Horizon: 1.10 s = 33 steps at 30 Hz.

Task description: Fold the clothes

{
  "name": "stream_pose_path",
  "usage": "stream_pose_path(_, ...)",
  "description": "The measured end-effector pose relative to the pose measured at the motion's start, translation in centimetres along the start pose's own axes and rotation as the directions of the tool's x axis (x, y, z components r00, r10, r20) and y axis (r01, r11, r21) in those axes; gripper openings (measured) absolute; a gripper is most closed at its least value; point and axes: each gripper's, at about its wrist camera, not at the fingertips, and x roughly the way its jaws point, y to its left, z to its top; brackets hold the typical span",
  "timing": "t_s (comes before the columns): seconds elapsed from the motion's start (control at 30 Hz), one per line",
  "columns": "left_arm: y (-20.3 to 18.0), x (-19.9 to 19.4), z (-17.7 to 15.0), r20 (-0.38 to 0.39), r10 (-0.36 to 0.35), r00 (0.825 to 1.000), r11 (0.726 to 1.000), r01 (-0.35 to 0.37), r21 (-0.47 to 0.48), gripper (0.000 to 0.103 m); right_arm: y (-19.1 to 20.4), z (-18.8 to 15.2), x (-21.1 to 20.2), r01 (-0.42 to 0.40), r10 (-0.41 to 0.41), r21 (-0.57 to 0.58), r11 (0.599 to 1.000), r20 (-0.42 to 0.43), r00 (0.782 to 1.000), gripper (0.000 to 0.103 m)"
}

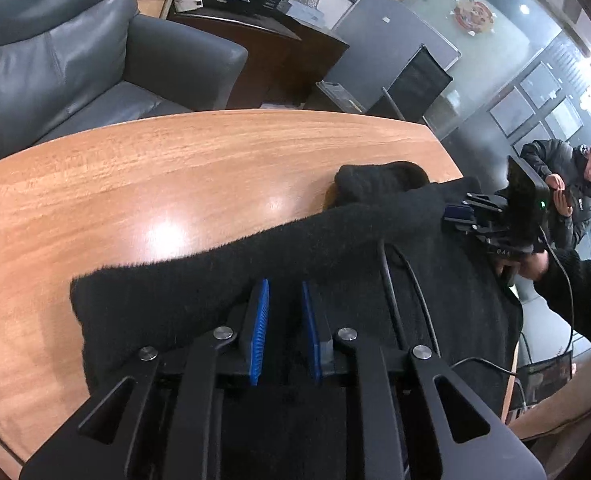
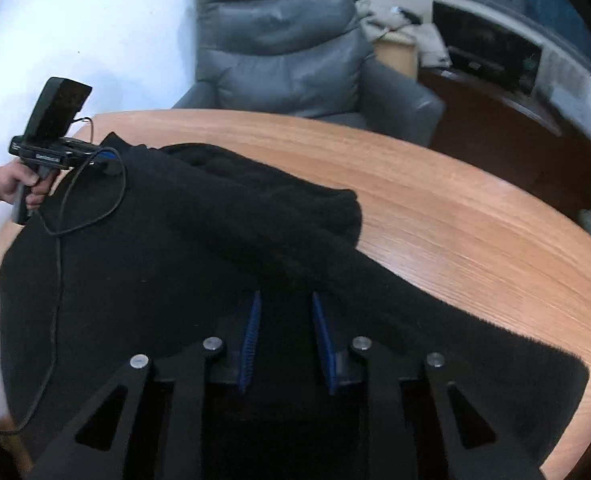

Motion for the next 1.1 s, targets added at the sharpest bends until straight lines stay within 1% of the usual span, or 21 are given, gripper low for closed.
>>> stream_pose_path(0.03, -0.1, 0.1, -0.1, 0.005, 0.005, 1.000, 1.000, -0.005, -0.006, 0.016, 0.3, -0.4, 0.0, 0.011, -0.011, 0.003, 1.000, 0.009, 1.000, 0.030)
stream_pose_path(0.1, -0.3, -0.2, -0.7, 0.008, 0.018, 1.000, 1.000, -0.017, -0.018, 0.016, 0.8, -1.2, 0.0, 0.032, -0.032, 0.010, 0.999, 0.028, 0.999, 0.038)
stream_pose_path(0.2, -1.8, -1.4, -3.5, 0.004, 0.052, 0.999, 0.998, -0.052, -0.028, 0.016, 1.6, -2.4, 0.0, 0.063, -0.064, 0.020, 0.998, 0.055, 0.996, 0.041)
stream_pose_path(0.23, -2.5, -2.0, -5.0, 0.001, 0.072, 0.997, 0.997, -0.072, -0.034, 0.016, 2.1, -2.6, -0.2, 0.058, -0.059, 0.019, 0.998, 0.061, 0.996, 0.042)
stream_pose_path(0.33, -4.4, -3.6, -8.9, -0.014, 0.106, 0.994, 0.991, -0.107, -0.084, 0.017, 4.5, -2.6, -1.5, 0.002, -0.002, 0.005, 1.000, 0.071, 0.997, 0.051)
stream_pose_path(0.37, -5.1, -4.3, -10.3, -0.026, 0.115, 0.993, 0.988, -0.117, -0.106, 0.020, 5.3, -2.7, -1.9, -0.017, 0.017, 0.000, 1.000, 0.074, 0.997, 0.053)
stream_pose_path(0.43, -6.5, -5.6, -12.1, -0.047, 0.124, 0.991, 0.982, -0.129, -0.135, 0.043, 6.8, -2.7, -2.7, -0.054, 0.055, -0.010, 0.998, 0.079, 0.995, 0.053)
stream_pose_path(0.47, -7.6, -6.5, -12.4, -0.038, 0.128, 0.991, 0.982, -0.132, -0.133, 0.046, 7.6, -2.7, -3.1, -0.073, 0.074, -0.015, 0.997, 0.082, 0.994, 0.053)
stream_pose_path(0.53, -9.9, -7.9, -12.6, -0.002, 0.126, 0.992, 0.986, -0.125, -0.108, 0.048, 9.1, -2.4, -3.8, -0.109, 0.111, -0.021, 0.994, 0.102, 0.989, 0.058)
stream_pose_path(0.57, -11.3, -8.5, -12.4, 0.023, 0.119, 0.993, 0.990, -0.116, -0.085, 0.050, 9.6, -2.1, -3.5, -0.114, 0.116, -0.023, 0.993, 0.110, 0.987, 0.064)
stream_pose_path(0.6, -12.5, -8.9, -12.3, 0.045, 0.111, 0.993, 0.992, -0.108, -0.062, 0.054, 10.1, -1.9, -2.8, -0.108, 0.110, -0.028, 0.994, 0.099, 0.989, 0.064)
stream_pose_path(0.63, -13.3, -8.3, -11.9, 0.049, 0.106, 0.993, 0.994, -0.103, -0.045, 0.060, 10.4, -1.9, -1.7, -0.084, 0.086, -0.030, 0.996, 0.074, 0.994, 0.064)
stream_pose_path(0.67, -14.1, -7.7, -11.4, 0.052, 0.100, 0.994, 0.995, -0.099, -0.028, 0.062, 10.5, -2.1, -0.2, -0.043, 0.045, -0.031, 0.999, 0.039, 0.998, 0.063)
stream_pose_path(0.7, -14.8, -7.1, -11.0, 0.054, 0.094, 0.994, 0.996, -0.094, -0.013, 0.062, 10.5, -2.3, 0.7, -0.012, 0.012, -0.024, 1.000, 0.029, 1.000, 0.056)
stream_pose_path(0.8, -14.5, -3.3, -9.9, 0.004, 0.056, 0.998, 0.997, -0.056, -0.047, 0.062, 10.1, -2.2, 0.8, 0.081, -0.082, 0.023, 0.996, 0.064, 0.995, 0.054)
stream_pose_path(0.87, -14.1, -1.5, -9.5, -0.013, 0.044, 0.999, 0.996, -0.045, -0.081, 0.063, 9.8, -1.9, -0.3, 0.160, -0.164, 0.067, 0.985, 0.069, 0.984, 0.054)
stream_pose_path(0.93, -12.8, -0.3, -9.6, -0.021, 0.043, 0.999, 0.987, -0.046, -0.153, 0.063, 9.3, -2.3, -2.8, 0.165, -0.176, 0.115, 0.980, 0.098, 0.979, 0.054)
stream_pose_path(1.0, -11.5, -0.6, -10.0, 0.000, 0.013, 1.000, 0.975, -0.012, -0.224, 0.062, 9.3, -3.1, -5.2, 0.160, -0.177, 0.137, 0.978, 0.123, 0.977, 0.060)
stream_pose_path(1.03, -11.5, -0.9, -10.1, 0.006, 0.014, 1.000, 0.970, -0.012, -0.243, 0.062, 9.2, -3.9, -5.4, 0.172, -0.185, 0.127, 0.977, 0.099, 0.978, 0.061)
stream_pose_path(1.07, -11.9, -1.3, -10.0, 0.006, 0.028, 1.000, 0.968, -0.025, -0.248, 0.062, 8.9, -5.3, -5.4, 0.184, -0.192, 0.118, 0.976, 0.057, 0.980, 0.063)
stream_pose_path(1.1, -12.7, -2.0, -9.9, 0.027, 0.029, 0.999, 0.971, -0.022, -0.239, 0.062, 8.5, -6.7, -5.4, 0.196, -0.199, 0.109, 0.974, 0.016, 0.980, 0.063)
